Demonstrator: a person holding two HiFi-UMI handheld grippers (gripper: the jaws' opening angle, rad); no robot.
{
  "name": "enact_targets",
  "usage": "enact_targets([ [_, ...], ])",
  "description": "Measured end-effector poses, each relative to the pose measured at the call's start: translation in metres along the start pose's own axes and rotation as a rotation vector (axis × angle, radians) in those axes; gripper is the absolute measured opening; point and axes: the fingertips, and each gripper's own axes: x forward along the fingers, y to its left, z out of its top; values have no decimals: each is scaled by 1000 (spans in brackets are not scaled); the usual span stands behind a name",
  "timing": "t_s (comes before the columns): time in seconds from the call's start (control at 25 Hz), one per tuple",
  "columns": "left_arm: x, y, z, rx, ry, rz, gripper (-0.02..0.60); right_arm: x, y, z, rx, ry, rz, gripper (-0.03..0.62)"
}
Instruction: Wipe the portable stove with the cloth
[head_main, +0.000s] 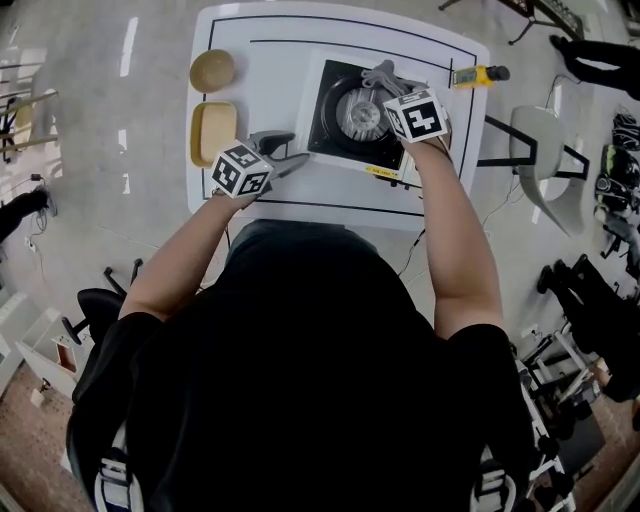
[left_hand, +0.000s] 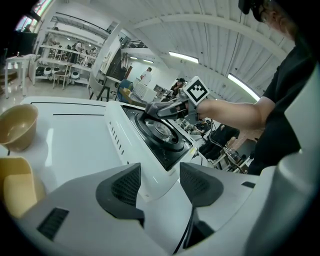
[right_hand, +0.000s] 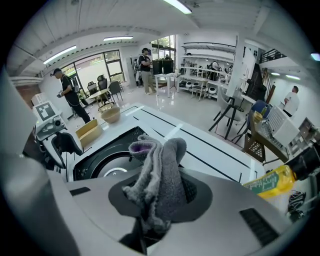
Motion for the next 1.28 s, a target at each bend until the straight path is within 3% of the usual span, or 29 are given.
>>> enact_targets([
  [0.44, 3, -4, -2, 14, 10, 23, 262, -34, 0, -61, 12, 51, -38, 104],
  [0.88, 4, -8, -3, 20, 3, 59, 262, -58, 54, -109, -63, 121, 26, 104],
  [1.28, 5, -13, -4, 8, -18, 81, 262, -62, 104, -115, -112, 126, 94, 104],
])
